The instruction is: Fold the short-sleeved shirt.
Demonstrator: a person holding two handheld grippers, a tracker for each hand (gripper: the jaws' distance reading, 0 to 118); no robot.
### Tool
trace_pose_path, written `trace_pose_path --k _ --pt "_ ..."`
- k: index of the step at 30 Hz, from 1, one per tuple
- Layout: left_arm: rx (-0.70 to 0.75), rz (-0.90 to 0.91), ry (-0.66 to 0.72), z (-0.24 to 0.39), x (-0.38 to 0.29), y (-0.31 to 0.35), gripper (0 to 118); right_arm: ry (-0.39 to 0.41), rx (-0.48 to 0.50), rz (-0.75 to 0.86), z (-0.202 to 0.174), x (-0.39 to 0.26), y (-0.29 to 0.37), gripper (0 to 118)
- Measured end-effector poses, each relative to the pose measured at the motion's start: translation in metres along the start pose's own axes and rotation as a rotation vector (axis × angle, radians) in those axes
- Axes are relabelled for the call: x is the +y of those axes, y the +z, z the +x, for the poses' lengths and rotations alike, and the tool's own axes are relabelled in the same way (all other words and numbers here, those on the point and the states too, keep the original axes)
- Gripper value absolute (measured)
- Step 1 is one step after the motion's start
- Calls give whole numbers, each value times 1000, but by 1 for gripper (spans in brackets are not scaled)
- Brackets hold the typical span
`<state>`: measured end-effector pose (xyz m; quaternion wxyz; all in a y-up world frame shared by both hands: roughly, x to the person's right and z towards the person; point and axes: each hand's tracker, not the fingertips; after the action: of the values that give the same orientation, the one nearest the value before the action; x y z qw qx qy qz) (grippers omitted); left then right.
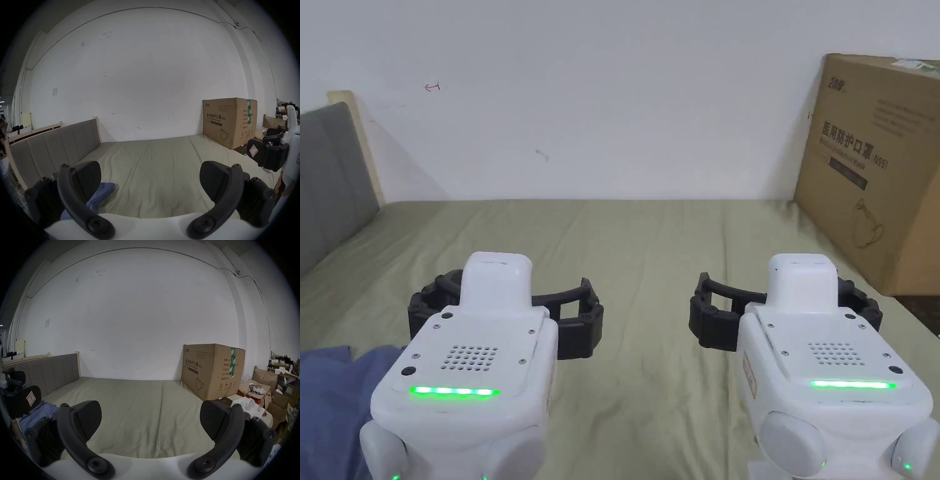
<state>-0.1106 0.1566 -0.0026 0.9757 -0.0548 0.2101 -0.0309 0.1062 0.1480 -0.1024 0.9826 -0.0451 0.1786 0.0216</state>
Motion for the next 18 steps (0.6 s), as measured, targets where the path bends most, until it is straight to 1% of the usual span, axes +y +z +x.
trace_pose_path --k 8,13,18 --pt "4 -21 1 -1 -3 -2 118 9 1 -11 0 -1 0 118" --pt "4 -29 9 -3 -3 -4 118 -16 13 -13 2 1 -1 118" --pt "6 -42 5 -3 -2 -6 118 0 5 -18 0 -1 -2 118"
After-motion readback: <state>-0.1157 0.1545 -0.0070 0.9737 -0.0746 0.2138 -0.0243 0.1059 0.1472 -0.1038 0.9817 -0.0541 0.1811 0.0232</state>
